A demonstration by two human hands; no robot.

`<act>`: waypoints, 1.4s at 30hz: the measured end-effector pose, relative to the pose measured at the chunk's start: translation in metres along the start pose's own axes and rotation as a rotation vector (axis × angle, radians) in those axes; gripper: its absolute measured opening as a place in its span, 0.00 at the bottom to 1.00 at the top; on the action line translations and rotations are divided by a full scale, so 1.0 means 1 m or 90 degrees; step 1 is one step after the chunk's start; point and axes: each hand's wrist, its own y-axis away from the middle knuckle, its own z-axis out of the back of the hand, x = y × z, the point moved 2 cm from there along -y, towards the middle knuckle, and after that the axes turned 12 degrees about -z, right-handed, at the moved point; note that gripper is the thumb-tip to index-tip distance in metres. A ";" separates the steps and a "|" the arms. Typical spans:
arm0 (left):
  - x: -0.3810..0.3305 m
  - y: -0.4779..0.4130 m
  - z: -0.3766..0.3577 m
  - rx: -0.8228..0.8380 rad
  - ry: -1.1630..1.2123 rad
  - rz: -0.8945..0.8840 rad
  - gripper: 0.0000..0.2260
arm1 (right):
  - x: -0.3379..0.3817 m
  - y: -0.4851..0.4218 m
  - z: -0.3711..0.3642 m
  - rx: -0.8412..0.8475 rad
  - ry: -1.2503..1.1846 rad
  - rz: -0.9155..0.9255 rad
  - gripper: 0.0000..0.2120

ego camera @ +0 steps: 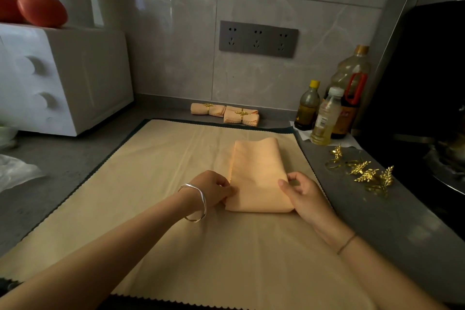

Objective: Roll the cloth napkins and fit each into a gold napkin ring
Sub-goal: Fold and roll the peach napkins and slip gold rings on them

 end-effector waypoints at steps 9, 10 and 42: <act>0.001 0.002 -0.001 0.016 0.034 0.004 0.15 | -0.009 -0.006 0.003 -0.115 0.268 0.061 0.08; 0.001 0.003 -0.002 0.021 0.038 0.005 0.15 | -0.010 -0.005 0.004 -0.129 0.286 0.066 0.09; -0.010 0.010 -0.031 0.191 -0.357 -0.210 0.33 | -0.004 0.024 0.001 0.154 0.764 0.257 0.48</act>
